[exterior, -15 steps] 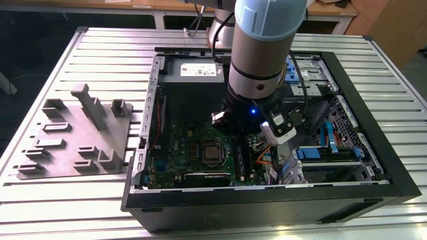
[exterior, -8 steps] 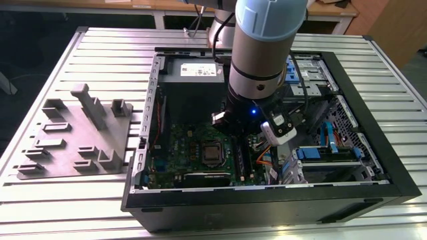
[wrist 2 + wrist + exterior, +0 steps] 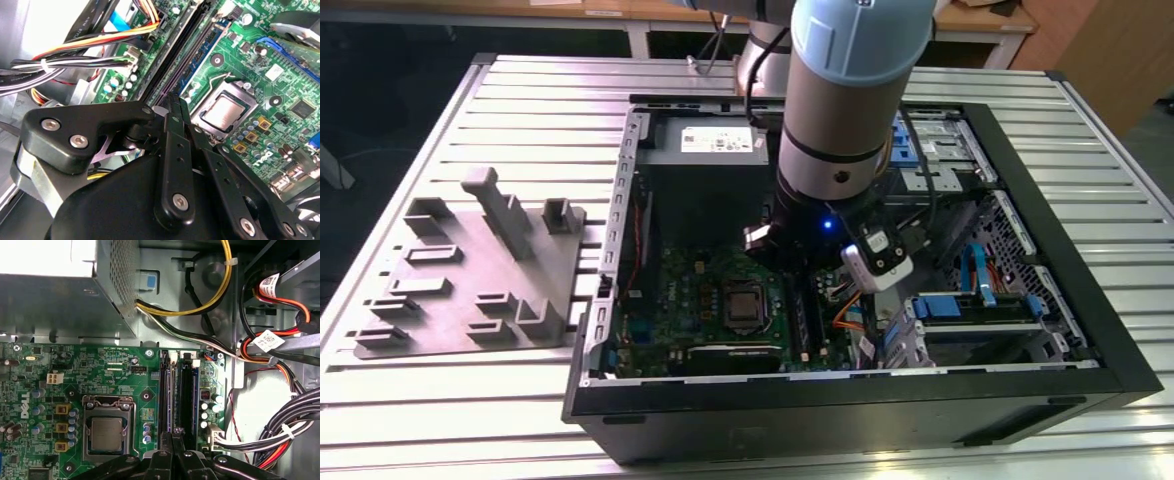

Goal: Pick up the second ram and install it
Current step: 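Insert the second ram into the second slot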

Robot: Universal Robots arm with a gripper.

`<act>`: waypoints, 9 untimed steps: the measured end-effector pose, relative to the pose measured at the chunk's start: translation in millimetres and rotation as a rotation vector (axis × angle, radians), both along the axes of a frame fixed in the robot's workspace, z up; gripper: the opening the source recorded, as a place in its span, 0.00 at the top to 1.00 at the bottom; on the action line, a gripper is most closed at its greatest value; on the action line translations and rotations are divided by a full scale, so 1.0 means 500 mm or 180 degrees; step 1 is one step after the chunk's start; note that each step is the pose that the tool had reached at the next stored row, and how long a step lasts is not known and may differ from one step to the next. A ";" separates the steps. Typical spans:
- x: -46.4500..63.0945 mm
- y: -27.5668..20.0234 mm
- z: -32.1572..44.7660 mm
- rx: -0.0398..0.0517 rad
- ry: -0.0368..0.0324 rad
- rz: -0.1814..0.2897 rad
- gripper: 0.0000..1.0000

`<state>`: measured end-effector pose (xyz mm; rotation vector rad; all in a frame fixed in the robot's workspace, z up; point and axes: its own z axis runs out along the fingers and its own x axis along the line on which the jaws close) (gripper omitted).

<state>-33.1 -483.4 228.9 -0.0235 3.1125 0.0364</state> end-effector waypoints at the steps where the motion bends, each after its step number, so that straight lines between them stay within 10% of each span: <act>1: 0.000 -0.0001 0.000 -0.0001 0.0000 0.0000 0.89; 9: 0.000 -0.0012 -0.001 0.0001 0.0000 0.0000 0.89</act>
